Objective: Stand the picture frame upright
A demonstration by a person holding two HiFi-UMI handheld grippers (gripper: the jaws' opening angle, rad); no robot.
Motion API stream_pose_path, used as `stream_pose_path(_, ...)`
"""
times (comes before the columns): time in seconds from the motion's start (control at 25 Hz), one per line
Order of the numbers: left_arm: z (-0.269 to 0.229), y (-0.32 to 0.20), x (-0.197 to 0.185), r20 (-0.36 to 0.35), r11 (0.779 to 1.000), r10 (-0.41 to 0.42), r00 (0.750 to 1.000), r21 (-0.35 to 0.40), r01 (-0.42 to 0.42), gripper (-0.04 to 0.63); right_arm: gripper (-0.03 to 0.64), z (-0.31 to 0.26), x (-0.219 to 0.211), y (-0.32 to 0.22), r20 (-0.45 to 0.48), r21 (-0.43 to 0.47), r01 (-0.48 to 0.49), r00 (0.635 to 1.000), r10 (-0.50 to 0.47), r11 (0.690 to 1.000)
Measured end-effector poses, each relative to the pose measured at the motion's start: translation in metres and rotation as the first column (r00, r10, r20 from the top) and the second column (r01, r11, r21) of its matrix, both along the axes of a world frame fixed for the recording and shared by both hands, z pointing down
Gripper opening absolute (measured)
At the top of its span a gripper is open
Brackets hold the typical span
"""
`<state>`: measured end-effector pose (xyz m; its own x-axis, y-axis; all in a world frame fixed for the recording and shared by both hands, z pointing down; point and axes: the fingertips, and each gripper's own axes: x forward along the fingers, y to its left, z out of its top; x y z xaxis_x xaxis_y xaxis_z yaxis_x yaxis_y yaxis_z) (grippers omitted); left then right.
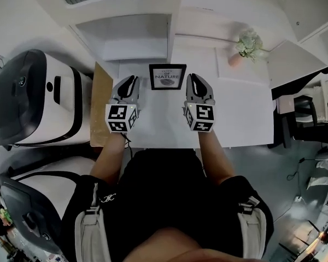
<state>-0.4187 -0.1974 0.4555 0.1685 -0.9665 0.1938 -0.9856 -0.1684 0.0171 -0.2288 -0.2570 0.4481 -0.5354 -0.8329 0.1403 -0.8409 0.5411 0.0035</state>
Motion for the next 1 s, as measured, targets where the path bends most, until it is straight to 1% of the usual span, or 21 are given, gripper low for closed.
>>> stream_pose_path(0.08,-0.019,0.006,0.000,0.019,0.998,-0.055,0.998,0.017,0.054,0.035,0.005,-0.023,0.007,0.003,0.016,0.041,-0.007,1.000,0.007,0.999)
stream_pose_path(0.16,-0.039,0.013,0.002,0.030,0.995,-0.092,0.995,0.039,0.091,0.025,0.002,-0.044,0.012,0.006,0.034,0.072,0.002,0.999,-0.005,0.997)
stream_pose_path(0.28,-0.063,0.022,0.008,0.016,0.991,-0.111,0.994,0.071,0.109,0.020,0.002,-0.067,0.014,0.011,0.041,0.102,0.034,0.998,-0.038,0.994)
stream_pose_path(0.4,-0.079,0.029,0.013,0.013,0.988,-0.133,0.991,0.083,0.131,0.017,0.002,-0.081,0.023,0.012,0.056,0.113,0.026,0.998,-0.033,0.993)
stream_pose_path(0.6,-0.095,0.035,0.022,0.038,0.986,-0.144,0.989,0.091,0.141,0.017,0.000,-0.089,0.035,0.007,0.075,0.115,0.003,0.997,-0.012,0.993)
stream_pose_path(0.88,-0.105,0.038,0.026,0.068,0.984,-0.154,0.986,0.102,0.147,0.017,0.000,-0.089,0.032,0.009,0.081,0.112,0.022,0.996,-0.032,0.993)
stream_pose_path(1.0,-0.103,0.037,0.027,0.064,0.985,-0.152,0.986,0.097,0.145,0.017,0.000,-0.091,0.030,0.010,0.091,0.119,0.033,0.995,-0.044,0.992)
